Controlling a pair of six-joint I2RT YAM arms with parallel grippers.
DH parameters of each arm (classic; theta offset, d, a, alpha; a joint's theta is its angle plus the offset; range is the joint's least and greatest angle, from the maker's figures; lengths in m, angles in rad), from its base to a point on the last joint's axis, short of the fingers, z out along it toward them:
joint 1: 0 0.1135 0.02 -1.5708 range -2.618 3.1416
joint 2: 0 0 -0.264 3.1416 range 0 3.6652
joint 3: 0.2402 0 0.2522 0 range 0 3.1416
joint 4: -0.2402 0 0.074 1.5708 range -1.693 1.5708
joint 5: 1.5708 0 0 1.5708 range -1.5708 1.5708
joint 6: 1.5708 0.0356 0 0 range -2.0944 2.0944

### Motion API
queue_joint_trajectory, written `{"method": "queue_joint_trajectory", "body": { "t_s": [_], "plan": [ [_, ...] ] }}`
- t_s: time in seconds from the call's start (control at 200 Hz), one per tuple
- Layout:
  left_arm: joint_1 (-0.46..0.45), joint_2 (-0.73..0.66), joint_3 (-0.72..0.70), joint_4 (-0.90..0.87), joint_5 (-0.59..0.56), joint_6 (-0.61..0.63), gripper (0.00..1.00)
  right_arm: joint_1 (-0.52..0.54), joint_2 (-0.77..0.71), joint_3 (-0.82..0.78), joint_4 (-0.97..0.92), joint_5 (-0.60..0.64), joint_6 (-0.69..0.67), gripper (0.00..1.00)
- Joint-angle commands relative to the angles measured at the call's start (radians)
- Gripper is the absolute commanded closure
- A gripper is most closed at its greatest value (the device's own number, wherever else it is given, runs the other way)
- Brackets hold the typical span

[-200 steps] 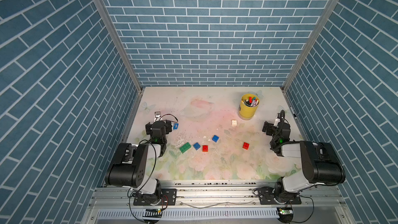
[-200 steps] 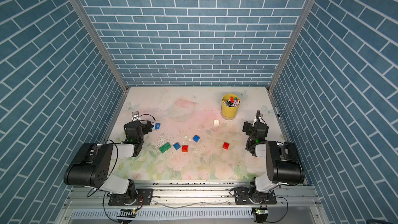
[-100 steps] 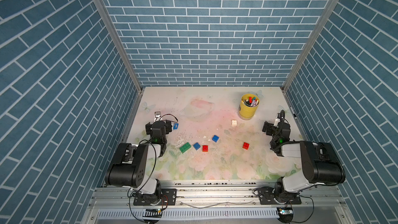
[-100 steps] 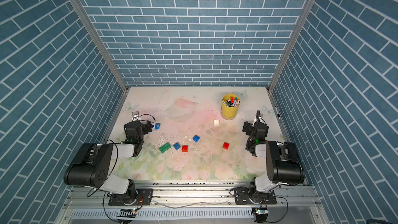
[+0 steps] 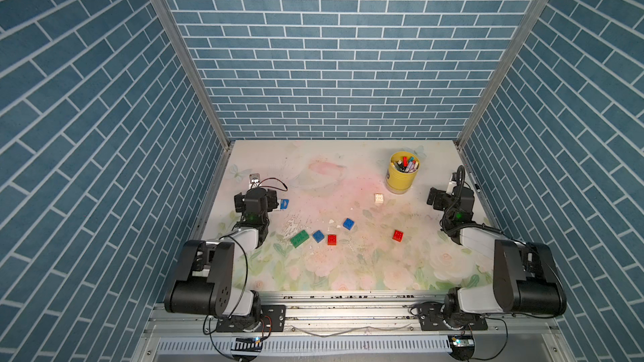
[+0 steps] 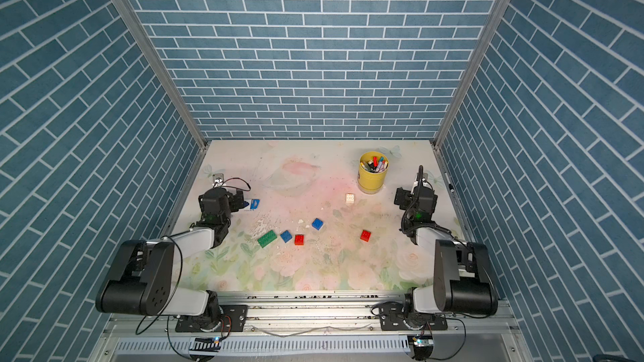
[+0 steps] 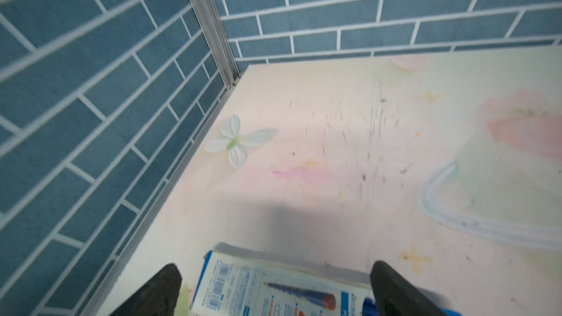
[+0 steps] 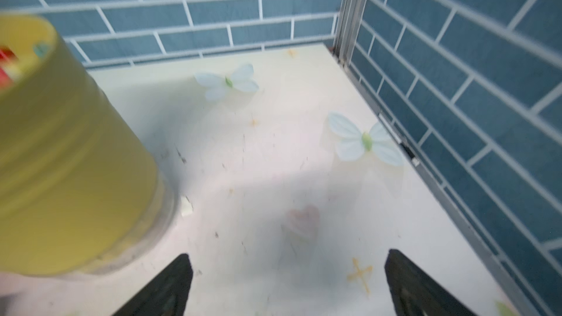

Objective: Assemble the letter y with lego
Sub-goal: Adjust the lego brick at the center of the board.

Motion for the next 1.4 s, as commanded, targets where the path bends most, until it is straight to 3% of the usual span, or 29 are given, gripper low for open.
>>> {"method": "queue_joint_trajectory", "body": {
  "t_s": [0.0, 0.215, 0.33, 0.395, 0.465, 0.575, 0.715, 0.915, 1.125, 1.395],
  "plan": [
    [-0.003, -0.067, 0.083, -0.213, -0.019, -0.046, 0.00, -0.001, -0.077, 0.020, -0.157, -0.042, 0.039, 0.01],
    [-0.006, -0.148, 0.151, -0.386, 0.091, -0.231, 0.01, 0.001, -0.231, 0.073, -0.349, -0.261, 0.214, 0.01],
    [-0.006, -0.166, 0.220, -0.518, 0.199, -0.441, 0.00, 0.000, -0.229, 0.176, -0.651, -0.252, 0.472, 0.01],
    [-0.004, -0.139, 0.263, -0.568, 0.331, -0.463, 0.00, 0.001, -0.180, 0.201, -0.678, -0.388, 0.429, 0.06],
    [-0.007, -0.105, 0.295, -0.626, 0.424, -0.485, 0.03, 0.006, -0.154, 0.191, -0.674, -0.453, 0.447, 0.13],
    [-0.030, -0.065, 0.311, -0.704, 0.506, -0.500, 0.14, 0.083, -0.152, 0.224, -0.807, -0.352, 0.402, 0.17],
    [-0.147, -0.050, 0.315, -0.778, 0.486, -0.478, 0.17, 0.166, -0.118, 0.261, -0.954, -0.303, 0.356, 0.21],
    [-0.259, -0.028, 0.291, -0.798, 0.507, -0.499, 0.19, 0.302, -0.023, 0.269, -0.943, -0.325, 0.337, 0.22],
    [-0.310, -0.077, 0.191, -0.767, 0.504, -0.567, 0.18, 0.495, 0.136, 0.381, -0.929, -0.337, 0.262, 0.25],
    [-0.318, -0.166, 0.107, -0.797, 0.476, -0.594, 0.17, 0.679, 0.367, 0.571, -0.948, -0.340, 0.142, 0.18]
  ]
}}
